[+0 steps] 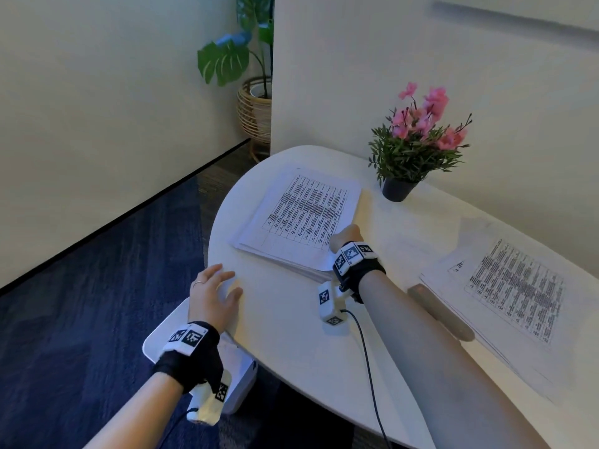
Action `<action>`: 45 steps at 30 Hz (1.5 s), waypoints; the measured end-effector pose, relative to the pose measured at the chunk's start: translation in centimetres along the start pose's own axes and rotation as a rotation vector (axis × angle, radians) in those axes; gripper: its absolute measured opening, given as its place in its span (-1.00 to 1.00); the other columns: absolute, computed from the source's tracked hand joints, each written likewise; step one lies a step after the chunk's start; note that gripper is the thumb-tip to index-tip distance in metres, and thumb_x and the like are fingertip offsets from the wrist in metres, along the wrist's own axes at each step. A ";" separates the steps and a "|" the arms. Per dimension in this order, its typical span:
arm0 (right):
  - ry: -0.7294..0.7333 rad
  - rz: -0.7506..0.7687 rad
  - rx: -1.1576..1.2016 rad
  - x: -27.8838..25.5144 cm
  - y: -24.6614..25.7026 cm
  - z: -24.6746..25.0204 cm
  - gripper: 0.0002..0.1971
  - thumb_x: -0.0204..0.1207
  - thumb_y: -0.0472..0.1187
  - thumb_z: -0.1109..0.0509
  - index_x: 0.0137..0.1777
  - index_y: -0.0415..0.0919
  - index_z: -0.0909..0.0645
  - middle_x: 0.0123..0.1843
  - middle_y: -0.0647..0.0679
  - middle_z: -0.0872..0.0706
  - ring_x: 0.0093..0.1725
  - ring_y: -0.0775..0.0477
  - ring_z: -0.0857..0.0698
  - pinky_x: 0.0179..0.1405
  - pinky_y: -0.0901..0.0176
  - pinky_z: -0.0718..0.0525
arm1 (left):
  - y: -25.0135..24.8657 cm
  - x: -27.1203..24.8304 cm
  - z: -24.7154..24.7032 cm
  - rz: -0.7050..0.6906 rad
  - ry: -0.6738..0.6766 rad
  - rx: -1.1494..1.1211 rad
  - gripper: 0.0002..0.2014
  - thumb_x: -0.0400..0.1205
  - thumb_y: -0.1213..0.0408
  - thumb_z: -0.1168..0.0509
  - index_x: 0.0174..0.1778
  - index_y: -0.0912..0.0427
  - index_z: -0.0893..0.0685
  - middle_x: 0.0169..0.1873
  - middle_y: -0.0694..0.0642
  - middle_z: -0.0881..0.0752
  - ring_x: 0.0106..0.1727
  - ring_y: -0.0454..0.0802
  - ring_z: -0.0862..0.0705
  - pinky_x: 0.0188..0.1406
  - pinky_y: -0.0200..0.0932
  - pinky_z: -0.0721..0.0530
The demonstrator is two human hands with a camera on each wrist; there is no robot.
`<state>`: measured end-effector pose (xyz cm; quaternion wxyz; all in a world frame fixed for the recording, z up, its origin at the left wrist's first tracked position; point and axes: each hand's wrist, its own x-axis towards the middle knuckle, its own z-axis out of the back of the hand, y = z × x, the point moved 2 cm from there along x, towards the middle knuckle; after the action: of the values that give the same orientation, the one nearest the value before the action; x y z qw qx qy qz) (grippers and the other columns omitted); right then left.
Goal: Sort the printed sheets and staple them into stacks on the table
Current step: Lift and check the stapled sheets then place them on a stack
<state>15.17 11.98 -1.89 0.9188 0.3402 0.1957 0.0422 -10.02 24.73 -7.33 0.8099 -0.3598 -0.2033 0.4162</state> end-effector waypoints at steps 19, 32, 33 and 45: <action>-0.469 -0.095 0.136 -4.9 -15.2 20.3 -0.60 0.56 -0.22 -0.37 0.35 -0.30 -0.43 0.07 -0.22 -0.67 0.00 -0.22 -0.68 -0.08 0.04 -0.64 | -0.1 -2.7 -0.5 0.057 0.068 0.093 -0.52 0.65 0.24 -0.28 0.48 0.32 -0.43 0.62 0.15 -0.19 0.58 0.17 -0.22 0.53 0.06 -0.24; -0.355 -0.557 -0.062 -3.7 -30.0 24.0 -0.10 -0.26 0.35 -0.68 -0.03 -0.31 -0.69 -0.17 -0.23 -0.77 -0.29 -0.18 -0.75 -0.47 -0.06 -0.75 | -0.2 -3.5 -1.1 0.073 0.061 0.111 -0.51 0.68 0.20 -0.24 0.52 0.27 -0.39 0.62 0.14 -0.18 0.58 0.20 -0.23 0.54 0.10 -0.25; -0.344 -0.518 -0.029 -4.5 -28.9 24.0 -0.34 -0.01 0.14 -0.73 -0.04 -0.33 -0.70 -0.17 -0.25 -0.78 -0.35 -0.15 -0.74 -0.57 0.09 -0.71 | -0.2 -3.5 -1.1 0.074 0.059 0.110 -0.50 0.68 0.19 -0.24 0.53 0.27 -0.38 0.62 0.13 -0.19 0.58 0.19 -0.24 0.55 0.10 -0.25; -0.412 -0.479 -0.073 -6.4 -28.5 25.1 -0.83 0.58 -0.34 -0.31 -0.19 -0.45 -0.49 -0.27 -0.29 -0.57 -0.28 -0.19 -0.58 -0.37 0.09 -0.50 | 0.1 -3.6 -1.0 0.073 0.081 0.115 -0.48 0.68 0.14 -0.24 0.54 0.25 -0.38 0.62 0.10 -0.17 0.56 0.19 -0.27 0.55 0.12 -0.26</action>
<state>17.40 -26.43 -0.65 0.9345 0.2528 0.0786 -0.2381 -11.49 21.38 -8.19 0.8211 -0.3364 -0.1328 0.4416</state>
